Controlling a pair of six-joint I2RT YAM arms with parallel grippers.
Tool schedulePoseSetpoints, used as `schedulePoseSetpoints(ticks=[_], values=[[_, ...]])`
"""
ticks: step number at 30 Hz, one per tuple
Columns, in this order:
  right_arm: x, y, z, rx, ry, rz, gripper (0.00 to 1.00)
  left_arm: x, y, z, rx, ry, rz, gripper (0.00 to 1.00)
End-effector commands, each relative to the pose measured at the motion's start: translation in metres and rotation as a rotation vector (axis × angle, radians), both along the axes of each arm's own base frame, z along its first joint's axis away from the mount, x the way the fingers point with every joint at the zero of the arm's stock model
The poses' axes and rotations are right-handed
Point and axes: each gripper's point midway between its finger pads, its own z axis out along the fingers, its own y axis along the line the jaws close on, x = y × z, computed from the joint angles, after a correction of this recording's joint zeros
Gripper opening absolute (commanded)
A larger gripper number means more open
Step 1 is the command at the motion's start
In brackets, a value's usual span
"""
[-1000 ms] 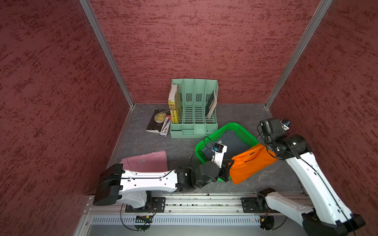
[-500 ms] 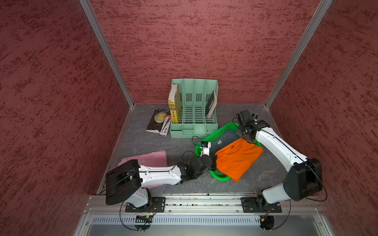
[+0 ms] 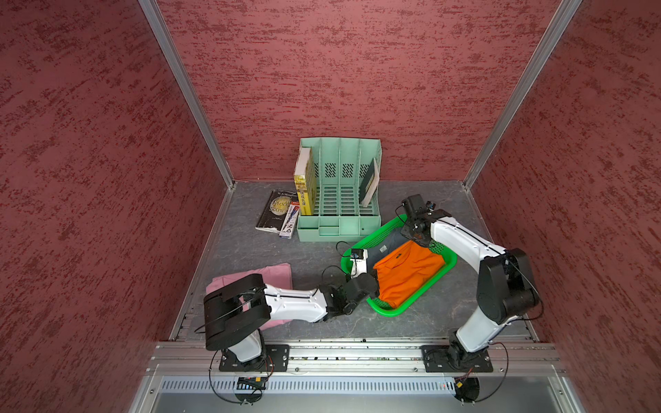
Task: Put the folded t-shirts into the basket
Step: Place the T-shirt in the bin.
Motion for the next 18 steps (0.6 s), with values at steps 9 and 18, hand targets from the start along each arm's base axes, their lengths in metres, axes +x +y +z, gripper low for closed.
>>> schedulePoseSetpoints(ticks=[9, 18], values=[[0.019, 0.013, 0.013, 0.098, -0.09, 0.005, 0.15, 0.001, 0.049, -0.043, 0.293, 0.028, 0.098, 0.16], [0.009, 0.017, 0.059, 0.148, -0.173, 0.044, 0.42, 0.003, 0.064, -0.013, 0.297, -0.005, 0.151, 0.41]])
